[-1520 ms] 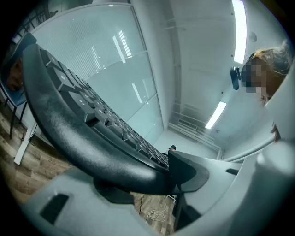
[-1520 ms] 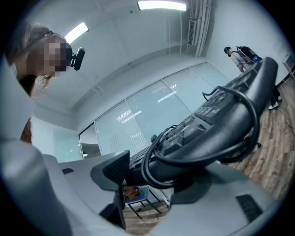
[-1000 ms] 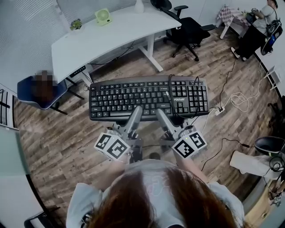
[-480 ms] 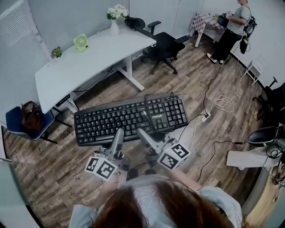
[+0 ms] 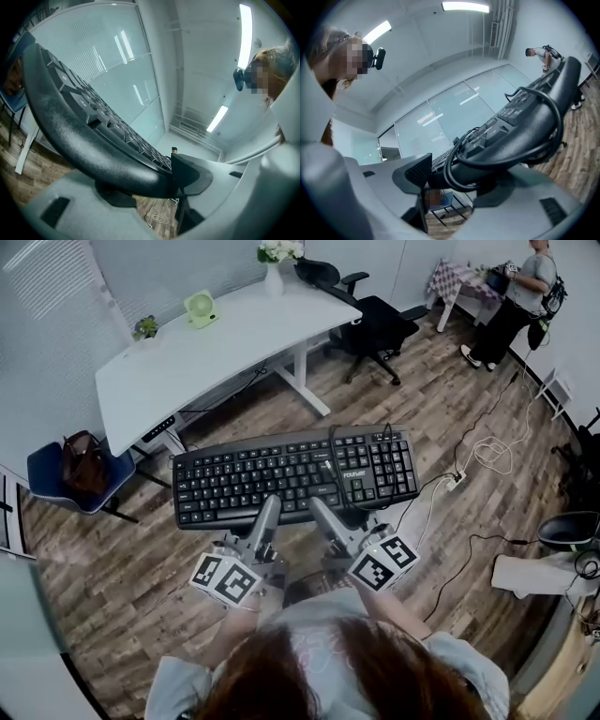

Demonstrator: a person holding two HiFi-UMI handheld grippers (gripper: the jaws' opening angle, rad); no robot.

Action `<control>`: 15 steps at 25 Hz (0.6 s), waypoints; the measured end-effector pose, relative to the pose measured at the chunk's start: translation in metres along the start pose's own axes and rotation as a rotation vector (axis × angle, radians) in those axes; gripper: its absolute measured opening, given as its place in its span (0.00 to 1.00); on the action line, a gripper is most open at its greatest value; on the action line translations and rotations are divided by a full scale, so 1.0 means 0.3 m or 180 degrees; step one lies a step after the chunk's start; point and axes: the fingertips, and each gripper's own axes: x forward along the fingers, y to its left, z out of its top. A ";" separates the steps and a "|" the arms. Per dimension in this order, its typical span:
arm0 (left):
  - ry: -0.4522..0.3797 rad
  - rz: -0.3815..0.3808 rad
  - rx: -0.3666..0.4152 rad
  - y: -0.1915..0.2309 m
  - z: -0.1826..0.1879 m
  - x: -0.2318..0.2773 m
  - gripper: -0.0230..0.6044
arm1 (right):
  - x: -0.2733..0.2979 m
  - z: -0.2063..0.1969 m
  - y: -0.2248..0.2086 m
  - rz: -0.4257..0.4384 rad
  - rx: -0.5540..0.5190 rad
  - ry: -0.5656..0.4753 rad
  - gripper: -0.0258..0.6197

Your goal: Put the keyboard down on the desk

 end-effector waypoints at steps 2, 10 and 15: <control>0.0016 0.0010 -0.0020 0.017 0.014 0.014 0.38 | 0.025 0.001 -0.004 -0.0023 0.0019 0.0023 0.46; -0.0009 0.0012 -0.0020 0.062 0.014 0.039 0.38 | 0.067 -0.016 -0.032 -0.0009 0.0004 0.0026 0.46; -0.0057 -0.0038 0.0021 0.077 0.021 0.070 0.38 | 0.093 -0.006 -0.054 0.0033 -0.0046 -0.0021 0.46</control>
